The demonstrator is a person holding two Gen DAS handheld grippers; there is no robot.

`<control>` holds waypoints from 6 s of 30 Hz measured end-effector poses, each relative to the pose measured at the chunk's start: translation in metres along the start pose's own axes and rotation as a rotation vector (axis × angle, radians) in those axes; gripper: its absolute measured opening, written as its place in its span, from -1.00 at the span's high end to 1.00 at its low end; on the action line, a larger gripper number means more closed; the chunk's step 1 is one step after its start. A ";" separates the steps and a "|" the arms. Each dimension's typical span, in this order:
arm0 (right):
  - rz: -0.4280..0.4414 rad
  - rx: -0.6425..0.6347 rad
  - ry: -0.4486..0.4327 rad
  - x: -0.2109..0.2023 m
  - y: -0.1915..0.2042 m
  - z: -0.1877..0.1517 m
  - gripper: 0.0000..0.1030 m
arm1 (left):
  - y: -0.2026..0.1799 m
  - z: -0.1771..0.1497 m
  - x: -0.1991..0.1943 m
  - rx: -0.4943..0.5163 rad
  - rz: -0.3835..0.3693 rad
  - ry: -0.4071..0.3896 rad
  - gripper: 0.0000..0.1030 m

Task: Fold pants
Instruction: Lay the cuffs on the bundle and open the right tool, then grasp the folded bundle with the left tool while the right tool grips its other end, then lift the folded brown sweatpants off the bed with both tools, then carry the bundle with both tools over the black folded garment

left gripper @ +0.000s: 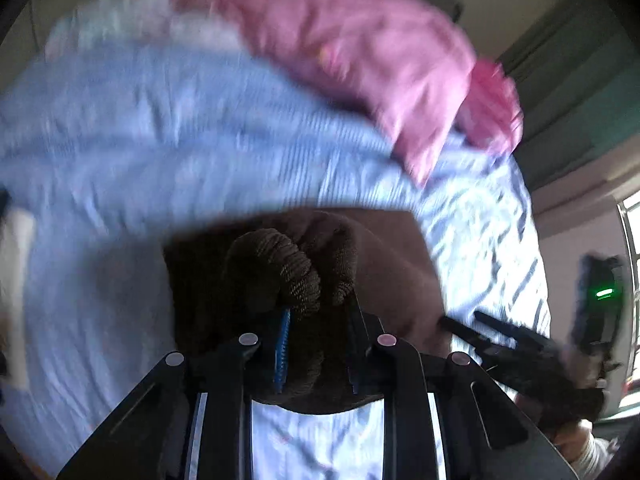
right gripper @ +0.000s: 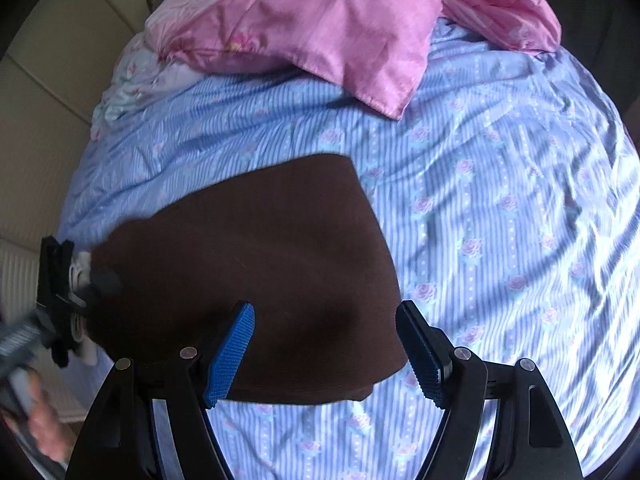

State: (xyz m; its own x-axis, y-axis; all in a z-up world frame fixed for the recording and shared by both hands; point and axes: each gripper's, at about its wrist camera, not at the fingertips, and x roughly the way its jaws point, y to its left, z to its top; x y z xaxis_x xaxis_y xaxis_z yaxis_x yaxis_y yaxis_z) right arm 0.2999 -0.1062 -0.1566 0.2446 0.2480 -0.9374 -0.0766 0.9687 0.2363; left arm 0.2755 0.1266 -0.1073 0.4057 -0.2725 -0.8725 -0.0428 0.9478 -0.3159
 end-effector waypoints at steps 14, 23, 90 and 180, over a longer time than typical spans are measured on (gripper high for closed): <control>-0.038 -0.059 0.075 0.024 0.016 -0.035 -0.46 | 0.057 -0.019 0.047 0.013 0.104 0.114 0.32; -0.053 -0.064 0.077 0.026 0.018 -0.037 -0.46 | 0.074 -0.010 0.067 -0.033 0.209 0.162 -0.36; 0.082 -0.064 0.060 0.101 -0.012 0.018 -0.54 | 0.145 -0.076 0.119 -0.660 -0.181 0.171 -1.00; 0.218 -0.077 -0.446 -0.182 0.304 -0.149 0.38 | 0.253 -0.076 -0.309 -0.205 -0.149 -0.306 -0.09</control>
State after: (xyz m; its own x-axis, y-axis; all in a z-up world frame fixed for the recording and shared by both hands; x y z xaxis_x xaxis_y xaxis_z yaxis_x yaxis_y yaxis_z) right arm 0.0885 0.1408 0.0478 0.6029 0.4428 -0.6636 -0.2394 0.8939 0.3790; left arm 0.0704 0.4376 0.0542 0.6734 -0.3132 -0.6696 -0.1316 0.8406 -0.5255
